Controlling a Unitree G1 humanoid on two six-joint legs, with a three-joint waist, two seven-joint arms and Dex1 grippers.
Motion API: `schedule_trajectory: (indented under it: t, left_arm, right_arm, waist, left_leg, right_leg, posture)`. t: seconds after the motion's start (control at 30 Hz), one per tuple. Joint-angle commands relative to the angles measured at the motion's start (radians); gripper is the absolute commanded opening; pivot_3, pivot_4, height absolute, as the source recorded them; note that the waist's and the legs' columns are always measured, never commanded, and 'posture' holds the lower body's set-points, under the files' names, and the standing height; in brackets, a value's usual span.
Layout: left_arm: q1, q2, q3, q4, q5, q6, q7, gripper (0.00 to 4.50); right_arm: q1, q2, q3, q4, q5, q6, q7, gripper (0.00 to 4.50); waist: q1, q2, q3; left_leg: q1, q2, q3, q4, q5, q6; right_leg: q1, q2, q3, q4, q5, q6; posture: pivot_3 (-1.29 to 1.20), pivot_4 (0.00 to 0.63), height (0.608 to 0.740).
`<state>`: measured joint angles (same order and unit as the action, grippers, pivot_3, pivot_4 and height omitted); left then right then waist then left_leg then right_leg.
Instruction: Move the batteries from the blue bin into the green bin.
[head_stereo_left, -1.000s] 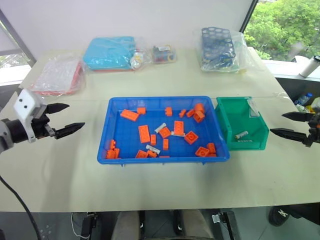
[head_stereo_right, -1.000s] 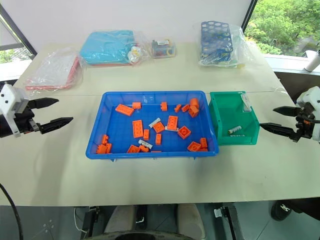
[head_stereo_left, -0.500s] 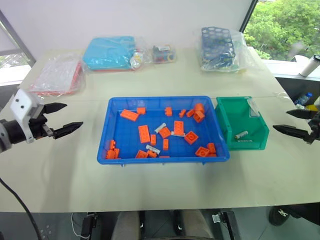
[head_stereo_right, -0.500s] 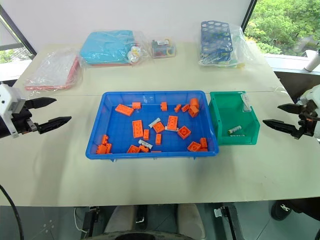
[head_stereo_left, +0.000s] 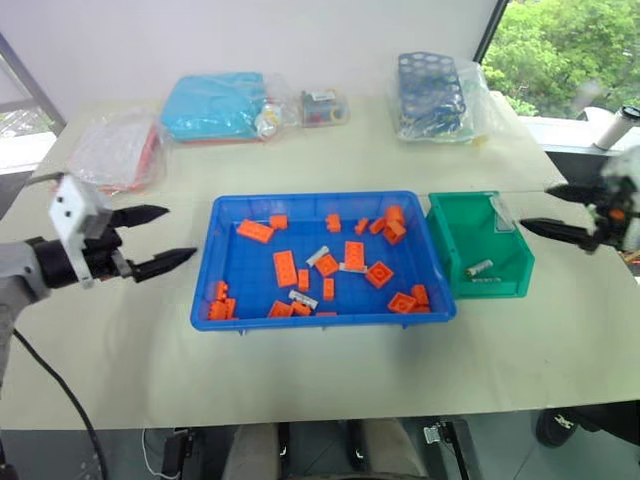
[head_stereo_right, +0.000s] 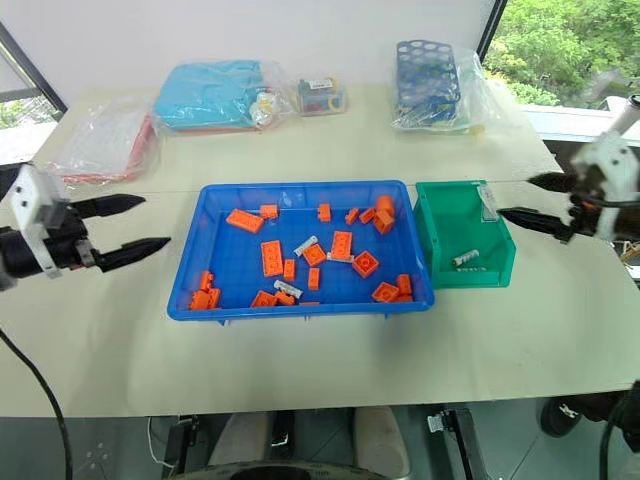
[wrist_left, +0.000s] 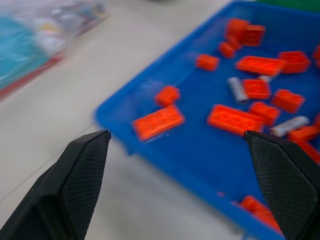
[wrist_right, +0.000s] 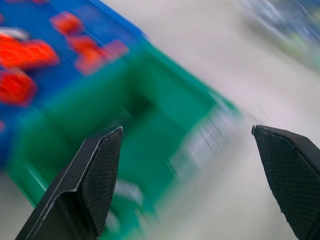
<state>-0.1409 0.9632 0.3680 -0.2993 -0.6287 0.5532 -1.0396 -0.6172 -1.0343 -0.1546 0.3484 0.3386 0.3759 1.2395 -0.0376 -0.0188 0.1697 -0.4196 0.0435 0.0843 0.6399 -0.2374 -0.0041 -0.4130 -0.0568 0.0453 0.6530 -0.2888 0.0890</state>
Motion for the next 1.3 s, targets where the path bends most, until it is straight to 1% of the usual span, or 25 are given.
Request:
schedule_trajectory:
  t: [0.03,0.17,0.23,0.33,0.47,0.57,0.67,0.77,0.93,1.07,1.13,1.2,1.3]
  left_arm:
    - [-0.036,0.013,-0.016,-0.091,-0.07,0.046,-0.011,4.5]
    - [-0.063,0.013,-0.064,-0.129,-0.085,0.064,-0.021,4.5]
    - [-0.075,0.008,-0.084,-0.133,-0.081,0.064,-0.022,4.5]
    - [-0.078,0.007,-0.106,-0.141,-0.075,0.061,-0.027,4.5]
    - [-0.061,0.009,-0.119,-0.146,-0.059,0.047,-0.03,4.5]
    - [-0.055,0.008,-0.123,-0.147,-0.047,0.04,-0.031,4.5]
    - [-0.05,0.009,-0.119,-0.155,-0.052,0.045,-0.027,4.5]
    - [-0.042,0.011,-0.111,-0.161,-0.055,0.049,-0.025,4.5]
    - [-0.034,0.011,-0.104,-0.169,-0.059,0.052,-0.016,4.5]
    - [-0.041,0.007,-0.112,-0.164,-0.054,0.046,-0.012,4.5]
    - [-0.046,0.005,-0.117,-0.162,-0.051,0.042,-0.012,4.5]
    - [-0.049,0.005,-0.118,-0.159,-0.051,0.039,-0.013,4.5]
    - [-0.045,0.007,-0.117,-0.162,-0.05,0.037,-0.016,4.5]
  right_arm:
    - [-0.081,0.071,0.081,-0.205,0.031,0.114,-0.035,4.27]
    - [-0.164,0.225,0.235,-0.336,0.019,0.209,-0.075,4.27]
    - [-0.178,0.285,0.312,-0.371,-0.002,0.205,-0.068,4.27]
    - [-0.184,0.368,0.421,-0.381,-0.052,0.211,-0.083,4.27]
    - [-0.204,0.439,0.534,-0.37,-0.078,0.304,-0.074,4.27]
    - [-0.227,0.497,0.559,-0.355,-0.06,0.405,-0.09,4.27]
    - [-0.237,0.511,0.585,-0.359,-0.074,0.453,-0.098,4.27]
    - [-0.244,0.528,0.593,-0.35,-0.092,0.429,-0.108,4.27]
    - [-0.329,0.567,0.566,-0.224,-0.123,0.378,-0.127,4.27]
    - [-0.346,0.57,0.595,-0.18,-0.16,0.327,-0.116,4.27]
    - [-0.341,0.579,0.609,-0.208,-0.151,0.359,-0.102,4.27]
    - [-0.317,0.583,0.632,-0.284,-0.127,0.416,-0.08,4.27]
    - [-0.286,0.589,0.655,-0.331,-0.138,0.444,-0.09,4.27]
  waist:
    - [-0.005,0.0,0.0]
    - [-0.004,0.0,0.0]
    - [-0.003,0.0,0.0]
    - [0.002,-0.001,0.0]
    - [0.006,-0.001,0.0]
    - [0.005,-0.001,0.0]
    - [0.006,-0.001,0.0]
    - [0.007,-0.001,0.0]
    - [-0.001,-0.001,0.0]
    - [-0.001,-0.001,0.0]
    - [-0.001,-0.001,0.0]
    - [-0.003,-0.001,0.0]
    - [-0.004,-0.001,0.0]
  left_leg:
    - [0.0,0.0,0.0,0.0,0.0,0.0]
    - [-0.001,0.0,-0.001,0.001,0.0,0.0]
    - [-0.004,0.001,-0.002,0.005,0.0,0.001]
    - [-0.008,0.001,-0.003,0.008,0.0,0.001]
    - [-0.008,0.001,-0.003,0.009,0.0,0.001]
    - [-0.008,0.001,-0.002,0.009,0.0,0.001]
    - [-0.008,0.001,-0.002,0.009,0.0,0.001]
    - [-0.008,0.001,-0.002,0.009,0.0,0.001]
    - [-0.008,0.002,-0.002,0.009,0.0,0.001]
    - [-0.008,0.002,-0.002,0.009,0.0,0.001]
    - [-0.008,0.002,-0.002,0.009,0.0,0.001]
    - [-0.008,0.002,-0.002,0.009,0.0,0.001]
    - [-0.008,0.003,-0.002,0.008,0.0,0.001]
  right_leg:
    - [0.0,0.001,0.0,0.0,0.001,0.002]
    - [0.0,0.003,-0.002,0.001,0.002,0.003]
    - [-0.002,0.007,-0.002,0.002,0.002,0.003]
    - [-0.004,0.008,-0.003,0.003,0.002,0.004]
    - [-0.004,0.008,-0.003,0.004,0.002,0.004]
    - [-0.005,0.008,-0.002,0.005,0.002,0.004]
    - [-0.006,0.009,-0.002,0.007,0.002,0.004]
    - [-0.007,0.009,-0.002,0.008,0.002,0.004]
    - [-0.009,0.01,-0.002,0.01,0.002,0.004]
    - [-0.009,0.01,-0.002,0.01,0.002,0.004]
    - [-0.009,0.01,-0.002,0.01,0.002,0.005]
    - [-0.009,0.01,-0.002,0.011,0.002,0.004]
    - [-0.01,0.011,-0.002,0.011,0.002,0.004]
  posture:
    - [0.0,0.15,0.739]
    - [0.0,0.15,0.739]
    - [0.0,0.15,0.739]
    - [0.0,0.15,0.739]
    - [0.0,0.15,0.739]
    - [0.0,0.15,0.739]
    - [0.0,0.15,0.739]
    - [0.0,0.15,0.739]
    - [0.0,0.15,0.739]
    - [0.0,0.15,0.739]
    - [0.0,0.15,0.739]
    - [0.0,0.15,0.739]
    - [0.0,0.15,0.739]
